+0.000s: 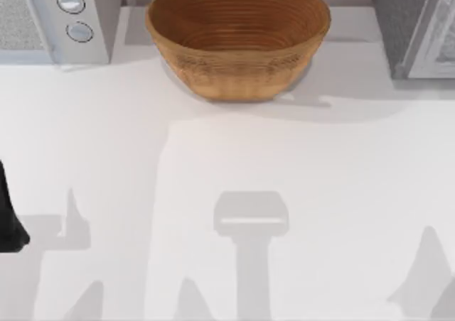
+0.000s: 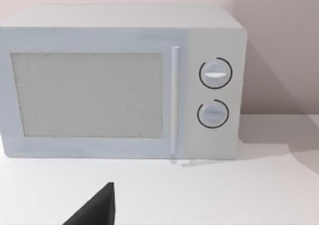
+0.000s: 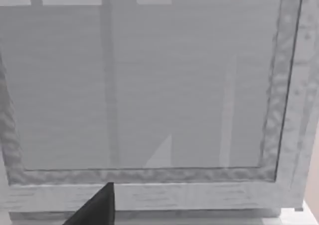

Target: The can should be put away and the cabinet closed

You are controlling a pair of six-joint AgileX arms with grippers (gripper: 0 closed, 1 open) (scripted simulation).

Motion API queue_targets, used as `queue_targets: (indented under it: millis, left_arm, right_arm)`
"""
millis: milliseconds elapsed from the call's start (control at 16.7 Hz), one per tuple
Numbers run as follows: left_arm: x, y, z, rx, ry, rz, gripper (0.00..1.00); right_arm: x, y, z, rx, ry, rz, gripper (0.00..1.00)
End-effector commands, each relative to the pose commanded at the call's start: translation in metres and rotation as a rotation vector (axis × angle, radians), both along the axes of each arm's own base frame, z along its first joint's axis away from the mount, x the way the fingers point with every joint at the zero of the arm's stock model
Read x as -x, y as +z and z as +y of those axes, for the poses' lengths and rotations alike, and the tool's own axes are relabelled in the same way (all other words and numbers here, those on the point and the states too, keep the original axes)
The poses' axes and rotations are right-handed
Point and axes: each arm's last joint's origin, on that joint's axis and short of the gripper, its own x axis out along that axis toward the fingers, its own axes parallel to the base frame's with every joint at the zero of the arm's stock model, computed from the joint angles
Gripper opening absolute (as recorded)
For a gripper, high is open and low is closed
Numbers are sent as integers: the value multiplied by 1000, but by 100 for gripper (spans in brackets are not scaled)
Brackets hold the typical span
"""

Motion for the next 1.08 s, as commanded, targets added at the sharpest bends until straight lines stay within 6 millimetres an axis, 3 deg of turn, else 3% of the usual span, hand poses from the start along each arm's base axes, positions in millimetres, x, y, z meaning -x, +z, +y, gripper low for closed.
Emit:
queue_targets:
  millis: [360,900,1080]
  left_arm:
    - [0,0,0,0,0,0,100]
    - [0,0,0,0,0,0,100]
    - [0,0,0,0,0,0,100]
  right_arm:
    - [10,-26,-54,-7,12,6,100]
    - [11,-27,-61,1,29,1,100]
    - [5,-18,-74,-18,29,8,100]
